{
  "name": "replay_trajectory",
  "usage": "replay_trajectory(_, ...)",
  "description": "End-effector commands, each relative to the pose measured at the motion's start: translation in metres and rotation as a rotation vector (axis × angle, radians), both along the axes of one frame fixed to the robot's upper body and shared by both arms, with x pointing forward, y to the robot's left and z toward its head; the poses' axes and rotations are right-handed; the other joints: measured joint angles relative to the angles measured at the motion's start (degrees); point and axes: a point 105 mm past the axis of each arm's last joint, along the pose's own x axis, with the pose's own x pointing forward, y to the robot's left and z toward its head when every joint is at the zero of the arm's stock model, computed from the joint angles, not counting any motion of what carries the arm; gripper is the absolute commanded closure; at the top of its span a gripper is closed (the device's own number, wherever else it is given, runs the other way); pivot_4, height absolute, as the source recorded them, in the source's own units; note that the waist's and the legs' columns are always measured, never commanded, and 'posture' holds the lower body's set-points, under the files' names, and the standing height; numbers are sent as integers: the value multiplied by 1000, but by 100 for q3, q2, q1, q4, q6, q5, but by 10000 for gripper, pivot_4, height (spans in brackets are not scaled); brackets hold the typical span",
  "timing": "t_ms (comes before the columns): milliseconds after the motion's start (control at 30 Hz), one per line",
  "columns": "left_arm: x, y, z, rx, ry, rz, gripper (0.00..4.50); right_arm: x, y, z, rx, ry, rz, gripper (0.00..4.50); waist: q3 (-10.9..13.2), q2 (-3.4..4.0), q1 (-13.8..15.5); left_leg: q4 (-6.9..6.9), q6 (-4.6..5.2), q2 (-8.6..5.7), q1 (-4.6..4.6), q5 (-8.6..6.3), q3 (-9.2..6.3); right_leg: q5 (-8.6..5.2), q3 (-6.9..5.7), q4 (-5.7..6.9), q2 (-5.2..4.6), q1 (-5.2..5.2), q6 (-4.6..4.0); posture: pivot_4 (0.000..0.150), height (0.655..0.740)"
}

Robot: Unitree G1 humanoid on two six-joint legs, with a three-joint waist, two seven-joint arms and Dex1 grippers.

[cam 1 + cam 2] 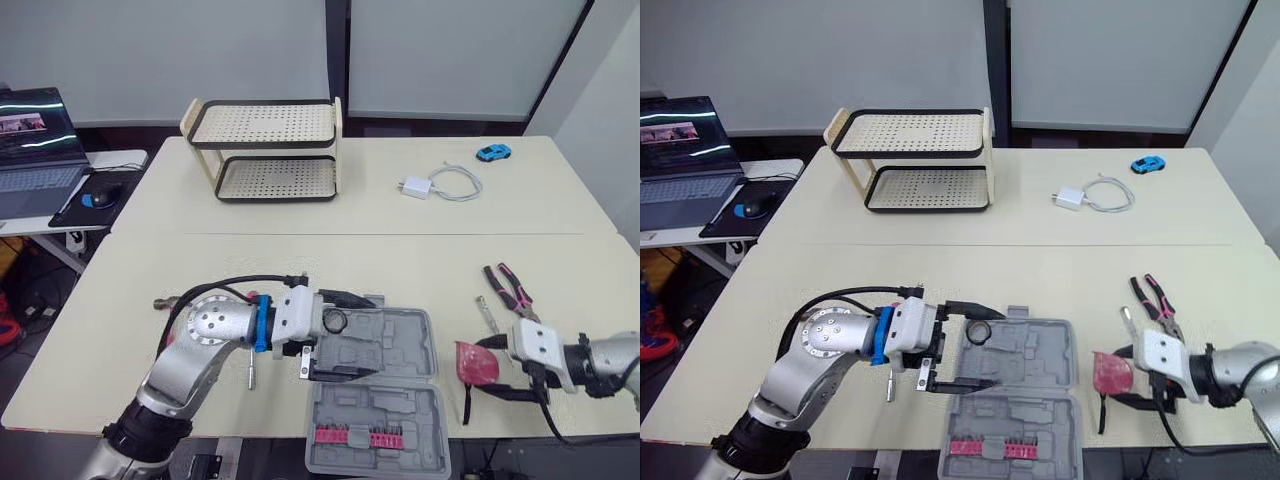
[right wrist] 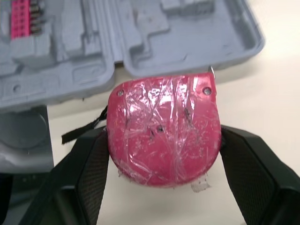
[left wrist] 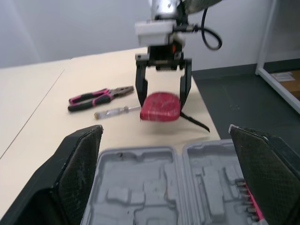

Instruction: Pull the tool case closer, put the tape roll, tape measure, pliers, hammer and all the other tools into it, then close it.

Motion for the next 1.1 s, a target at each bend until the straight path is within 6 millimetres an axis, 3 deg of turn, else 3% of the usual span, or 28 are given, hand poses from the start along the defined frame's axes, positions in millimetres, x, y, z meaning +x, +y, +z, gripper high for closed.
replay_trajectory(33,1,13,6,-16,38,60,0,15,16,30,-87,-55,-21,12531,1,2,-6,0,4,-1,-2,-2,0,0,2,0,0,-4,0,1500,7400)
replay_trajectory(300,4,19,9,-71,81,170,0,27,55,46,-216,-56,13,12531,2,-1,103,-1,-7,-4,-25,2,-6,0,-3,-15,-4,-17,0,1500,7400)
replay_trajectory(733,-2,12,-1,-35,88,133,0,48,74,21,-309,-70,7,12531,2,0,112,0,-13,-4,-67,7,0,1,4,5,-5,-76,-2,1500,7400)
replay_trajectory(1100,1,9,-3,-16,72,107,0,51,85,-2,-329,-45,12,12531,2,0,106,2,-14,-5,-74,7,1,1,6,10,-5,-86,-2,1500,7400)
